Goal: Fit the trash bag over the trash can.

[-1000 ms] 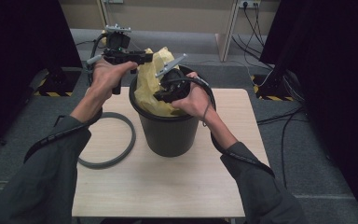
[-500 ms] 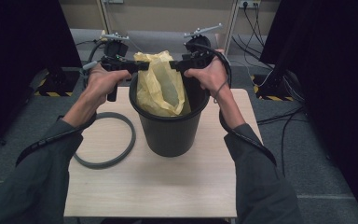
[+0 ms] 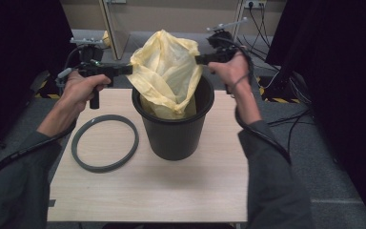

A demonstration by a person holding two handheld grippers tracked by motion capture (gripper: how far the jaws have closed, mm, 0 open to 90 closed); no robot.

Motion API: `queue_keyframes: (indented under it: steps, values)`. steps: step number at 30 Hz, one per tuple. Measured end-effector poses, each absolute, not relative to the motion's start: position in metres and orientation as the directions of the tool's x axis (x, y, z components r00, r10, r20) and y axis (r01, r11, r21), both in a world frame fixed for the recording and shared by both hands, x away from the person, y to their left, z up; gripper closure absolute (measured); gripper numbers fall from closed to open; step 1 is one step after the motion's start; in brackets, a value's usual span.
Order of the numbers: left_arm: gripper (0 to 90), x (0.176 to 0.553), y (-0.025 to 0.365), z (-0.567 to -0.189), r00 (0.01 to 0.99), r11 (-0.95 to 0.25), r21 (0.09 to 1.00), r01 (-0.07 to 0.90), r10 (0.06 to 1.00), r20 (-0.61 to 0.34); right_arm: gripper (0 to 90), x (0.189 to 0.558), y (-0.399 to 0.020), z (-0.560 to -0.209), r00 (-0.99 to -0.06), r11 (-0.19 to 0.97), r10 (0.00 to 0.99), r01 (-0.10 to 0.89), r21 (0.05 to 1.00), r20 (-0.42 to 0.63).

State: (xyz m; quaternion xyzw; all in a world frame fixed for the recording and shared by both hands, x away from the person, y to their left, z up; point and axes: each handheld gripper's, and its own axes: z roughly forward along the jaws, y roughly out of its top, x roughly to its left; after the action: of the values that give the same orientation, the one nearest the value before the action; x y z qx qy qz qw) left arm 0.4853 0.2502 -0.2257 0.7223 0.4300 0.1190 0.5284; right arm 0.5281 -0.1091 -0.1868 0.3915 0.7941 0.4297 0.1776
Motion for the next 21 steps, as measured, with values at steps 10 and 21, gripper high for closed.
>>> queue_keyframes:
  steps: [10,21]
  values:
    - [89.7,0.449,0.276,-0.25,0.635,-0.173,0.811,0.559,0.719,-0.284,90.0,0.457,-0.179,-0.217,-0.643,0.413,0.765,0.534,0.738,0.037]
    - [89.8,0.444,0.273,-0.29,0.659,-0.237,0.771,0.591,0.692,-0.293,90.0,0.439,-0.196,-0.273,-0.638,0.423,0.767,0.579,0.697,0.064]
